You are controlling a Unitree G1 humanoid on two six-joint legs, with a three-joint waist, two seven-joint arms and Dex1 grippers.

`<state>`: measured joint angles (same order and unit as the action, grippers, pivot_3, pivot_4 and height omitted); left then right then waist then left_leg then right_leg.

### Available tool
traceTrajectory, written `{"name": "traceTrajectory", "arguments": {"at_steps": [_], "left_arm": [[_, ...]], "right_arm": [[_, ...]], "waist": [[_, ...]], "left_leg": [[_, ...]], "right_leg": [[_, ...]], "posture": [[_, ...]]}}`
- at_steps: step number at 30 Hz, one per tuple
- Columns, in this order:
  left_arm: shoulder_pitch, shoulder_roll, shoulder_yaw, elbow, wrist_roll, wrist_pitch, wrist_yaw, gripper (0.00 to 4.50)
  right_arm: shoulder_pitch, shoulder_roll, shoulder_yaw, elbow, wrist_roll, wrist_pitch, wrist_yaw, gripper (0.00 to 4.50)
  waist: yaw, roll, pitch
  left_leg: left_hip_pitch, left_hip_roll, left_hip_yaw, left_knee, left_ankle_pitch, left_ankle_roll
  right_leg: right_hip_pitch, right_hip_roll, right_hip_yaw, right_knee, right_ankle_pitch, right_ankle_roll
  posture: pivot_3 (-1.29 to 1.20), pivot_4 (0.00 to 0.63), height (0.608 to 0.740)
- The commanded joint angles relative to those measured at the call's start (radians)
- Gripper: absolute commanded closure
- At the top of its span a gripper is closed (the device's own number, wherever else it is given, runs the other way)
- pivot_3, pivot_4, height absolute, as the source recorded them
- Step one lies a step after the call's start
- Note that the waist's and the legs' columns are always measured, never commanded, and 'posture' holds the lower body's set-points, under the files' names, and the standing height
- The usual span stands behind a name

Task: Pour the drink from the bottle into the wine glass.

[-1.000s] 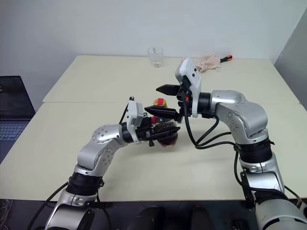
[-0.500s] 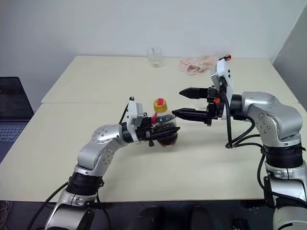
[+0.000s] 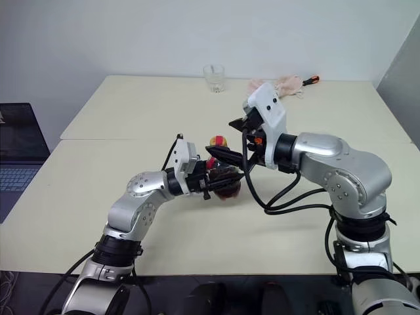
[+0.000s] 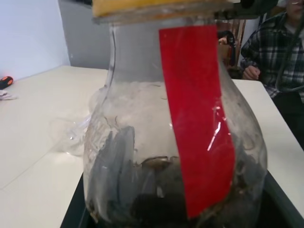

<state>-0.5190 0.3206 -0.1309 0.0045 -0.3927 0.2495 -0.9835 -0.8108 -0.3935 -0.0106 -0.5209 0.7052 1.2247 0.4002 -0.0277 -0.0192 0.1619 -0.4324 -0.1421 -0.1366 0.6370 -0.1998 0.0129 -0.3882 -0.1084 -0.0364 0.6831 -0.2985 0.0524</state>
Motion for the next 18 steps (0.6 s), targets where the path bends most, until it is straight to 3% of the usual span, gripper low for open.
{"name": "traceTrajectory", "arguments": {"at_steps": [1, 5, 8, 16, 18], "left_arm": [[-0.034, -0.014, 0.003, 0.001, 0.000, -0.042, -0.010, 2.56], [-0.050, -0.018, 0.004, 0.034, 0.005, -0.058, -0.023, 2.56], [-0.056, -0.019, 0.002, 0.044, 0.006, -0.065, -0.028, 2.56], [-0.045, -0.022, 0.002, 0.040, 0.010, -0.067, -0.033, 2.56], [-0.045, -0.021, 0.003, 0.039, 0.011, -0.067, -0.032, 2.56]], "right_arm": [[-0.023, 0.075, -0.069, -0.093, 0.048, 0.078, -0.111, 0.00], [-0.035, 0.152, -0.091, -0.114, 0.044, 0.138, -0.202, 0.00], [-0.031, 0.181, -0.108, -0.123, 0.046, 0.161, -0.235, 0.54], [-0.032, 0.171, -0.113, -0.128, 0.056, 0.187, -0.236, 3.29], [-0.027, 0.160, -0.102, -0.128, 0.059, 0.188, -0.230, 3.34]], "waist": [[0.000, 0.000, 0.000], [-0.001, 0.000, 0.000], [-0.002, 0.000, 0.000], [-0.003, 0.000, 0.000], [-0.003, 0.000, 0.000]], "left_leg": [[0.000, 0.000, 0.000, 0.000, 0.000, 0.000], [0.000, 0.000, 0.000, 0.000, 0.000, 0.000], [0.000, 0.000, 0.000, 0.000, 0.000, 0.000], [0.000, 0.000, 0.000, 0.000, 0.000, 0.000], [0.000, 0.000, 0.000, 0.000, 0.000, 0.000]], "right_leg": [[0.000, 0.000, 0.000, 0.000, 0.000, 0.000], [-0.001, 0.000, 0.000, 0.001, 0.000, 0.000], [-0.001, 0.000, 0.000, 0.001, 0.000, 0.000], [-0.001, 0.000, 0.001, 0.002, 0.000, 0.000], [-0.001, 0.000, 0.001, 0.002, 0.000, 0.000]], "posture": [[0.00, 0.150, 0.740], [0.00, 0.150, 0.740], [0.00, 0.150, 0.740], [0.00, 0.150, 0.740], [0.00, 0.150, 0.740]]}}
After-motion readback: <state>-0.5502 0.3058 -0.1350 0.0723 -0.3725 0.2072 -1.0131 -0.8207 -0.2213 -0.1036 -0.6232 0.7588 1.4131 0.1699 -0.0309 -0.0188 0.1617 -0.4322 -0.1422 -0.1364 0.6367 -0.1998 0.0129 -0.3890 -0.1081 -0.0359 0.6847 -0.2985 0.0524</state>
